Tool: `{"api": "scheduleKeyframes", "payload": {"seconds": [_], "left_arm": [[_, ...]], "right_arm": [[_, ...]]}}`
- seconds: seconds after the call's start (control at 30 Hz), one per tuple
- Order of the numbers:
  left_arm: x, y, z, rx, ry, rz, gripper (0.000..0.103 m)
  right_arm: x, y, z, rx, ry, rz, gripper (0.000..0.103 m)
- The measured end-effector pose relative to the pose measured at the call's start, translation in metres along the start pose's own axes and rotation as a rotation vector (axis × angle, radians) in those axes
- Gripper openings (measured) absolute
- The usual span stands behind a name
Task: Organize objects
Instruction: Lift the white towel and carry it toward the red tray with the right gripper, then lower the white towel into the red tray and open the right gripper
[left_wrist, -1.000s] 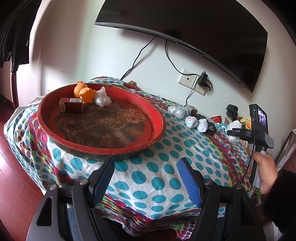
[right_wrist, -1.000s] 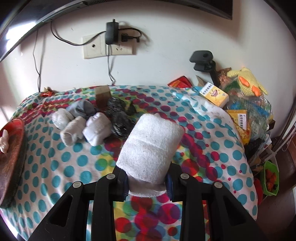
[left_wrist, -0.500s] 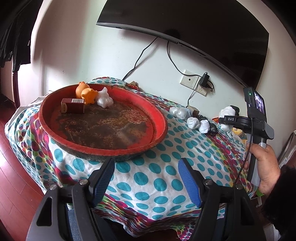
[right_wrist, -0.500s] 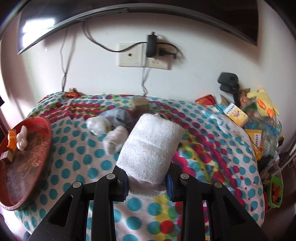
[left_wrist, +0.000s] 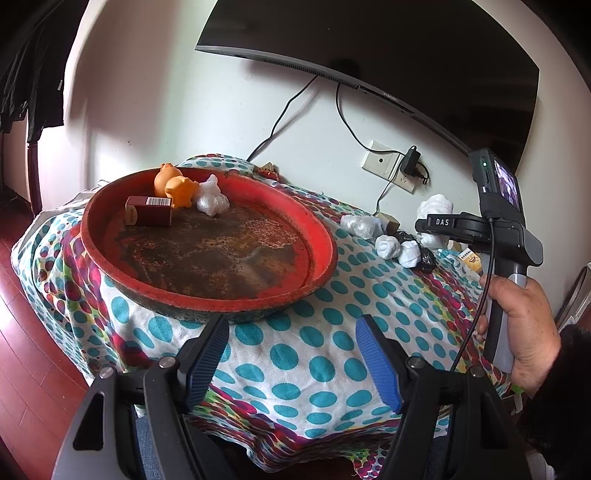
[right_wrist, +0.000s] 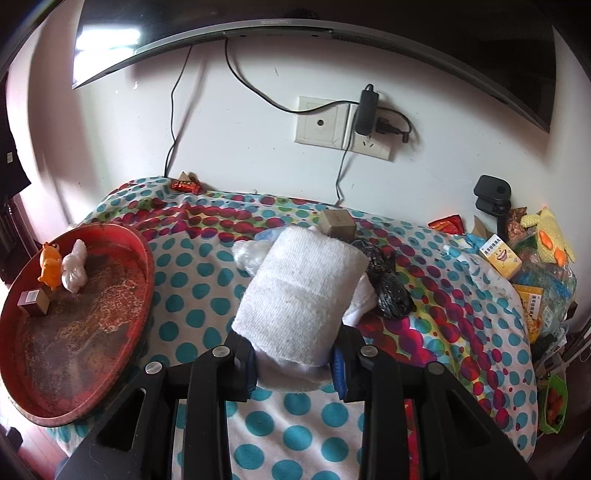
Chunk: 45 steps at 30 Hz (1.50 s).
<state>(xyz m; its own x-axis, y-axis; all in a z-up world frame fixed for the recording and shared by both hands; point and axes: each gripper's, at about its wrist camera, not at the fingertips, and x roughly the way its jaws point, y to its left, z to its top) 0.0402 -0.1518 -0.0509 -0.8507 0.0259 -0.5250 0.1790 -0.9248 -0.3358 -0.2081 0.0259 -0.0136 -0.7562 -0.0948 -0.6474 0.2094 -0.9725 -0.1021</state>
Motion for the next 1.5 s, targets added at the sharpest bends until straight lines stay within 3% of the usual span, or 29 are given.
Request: {"api": "scheduleKeyframes", "payload": {"seconds": [0.53,0.83,1.07,1.5], "left_arm": [[-0.001,0.004,0.002,-0.015,-0.01,0.03,0.073],[-0.012,0.018,0.006,-0.063,-0.079,0.102,0.073],[-0.015,0.025,0.009,-0.083,-0.097,0.107,0.073],[-0.011,0.036,0.011,-0.127,-0.08,0.109,0.073]], "right_arm": [[-0.003,0.054,0.004,-0.08,-0.008,0.062,0.029],[-0.006,0.114,-0.002,-0.211,0.001,0.255,0.03],[0.004,0.154,0.004,-0.233,0.049,0.333,0.032],[0.062,0.201,0.01,-0.272,0.208,0.352,0.033]]}}
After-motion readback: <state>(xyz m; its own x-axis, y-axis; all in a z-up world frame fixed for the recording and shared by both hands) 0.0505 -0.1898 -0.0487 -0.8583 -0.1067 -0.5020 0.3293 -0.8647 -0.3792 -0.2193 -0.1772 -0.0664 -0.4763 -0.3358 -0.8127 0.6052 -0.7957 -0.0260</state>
